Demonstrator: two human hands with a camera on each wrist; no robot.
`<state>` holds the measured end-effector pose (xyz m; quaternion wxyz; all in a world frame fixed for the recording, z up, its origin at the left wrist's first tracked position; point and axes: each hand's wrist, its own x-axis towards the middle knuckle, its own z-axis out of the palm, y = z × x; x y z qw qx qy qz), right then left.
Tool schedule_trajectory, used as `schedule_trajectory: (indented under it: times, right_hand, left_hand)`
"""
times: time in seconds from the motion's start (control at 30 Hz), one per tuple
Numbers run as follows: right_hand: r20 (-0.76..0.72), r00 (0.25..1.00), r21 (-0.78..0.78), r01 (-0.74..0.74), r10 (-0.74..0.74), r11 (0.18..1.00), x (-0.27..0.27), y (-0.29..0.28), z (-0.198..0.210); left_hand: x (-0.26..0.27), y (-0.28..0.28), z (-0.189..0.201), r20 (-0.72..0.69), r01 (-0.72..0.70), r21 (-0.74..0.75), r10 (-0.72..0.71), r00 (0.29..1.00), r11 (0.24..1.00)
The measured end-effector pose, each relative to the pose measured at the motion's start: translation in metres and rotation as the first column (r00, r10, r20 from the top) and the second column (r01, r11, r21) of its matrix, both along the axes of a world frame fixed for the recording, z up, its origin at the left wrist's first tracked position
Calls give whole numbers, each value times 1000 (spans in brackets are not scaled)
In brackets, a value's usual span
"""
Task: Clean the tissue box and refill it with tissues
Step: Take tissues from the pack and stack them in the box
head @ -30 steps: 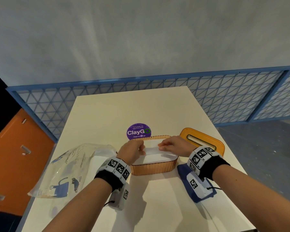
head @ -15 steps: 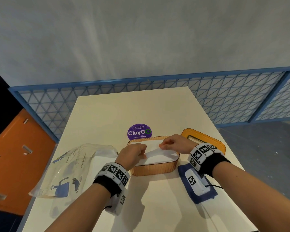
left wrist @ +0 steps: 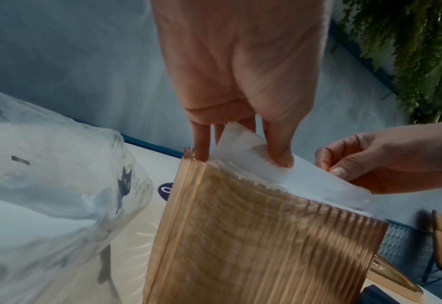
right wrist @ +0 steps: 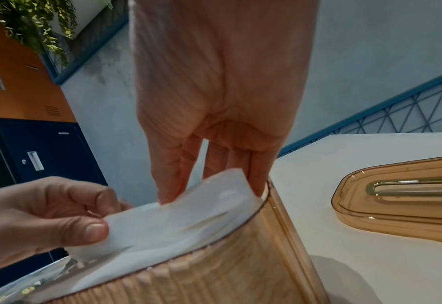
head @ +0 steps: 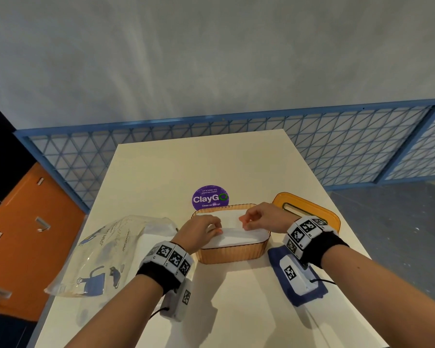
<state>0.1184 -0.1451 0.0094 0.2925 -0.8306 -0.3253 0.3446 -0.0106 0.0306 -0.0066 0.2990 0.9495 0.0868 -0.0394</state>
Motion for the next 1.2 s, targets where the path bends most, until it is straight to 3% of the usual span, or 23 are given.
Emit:
schedule_trajectory:
  times: [0.13, 0.33, 0.63, 0.83, 1.0, 1.1, 1.2]
  right_hand:
    - [7, 1000, -34, -10, 10, 999, 2, 1, 0]
    - [6, 1000, -66, -25, 25, 997, 2, 2, 1]
    - [213, 972, -155, -67, 100, 986, -8, 4, 2]
    - [341, 923, -190, -117, 177, 975, -10, 5, -4]
    - [431, 854, -238, -203, 291, 950, -14, 4, -11]
    - [433, 859, -233, -185, 272, 955, -12, 6, -9]
    - [385, 911, -197, -73, 146, 978, -5, 8, -1]
  left_hand:
    - [2, -2, 4, 7, -34, -70, 35, 999, 997]
    - [5, -3, 4, 9, -16, -21, 16, 1000, 1000]
    - [11, -8, -1, 79, -70, 122, 60, 995, 990]
    - [6, 1, -1, -138, 112, 232, -82, 987, 966]
    - [4, 6, -8, -168, 227, 310, -182, 969, 923]
    - [9, 6, -4, -159, 202, 272, -163, 974, 941]
    - [18, 6, 2, -91, 128, 215, -111, 990, 968]
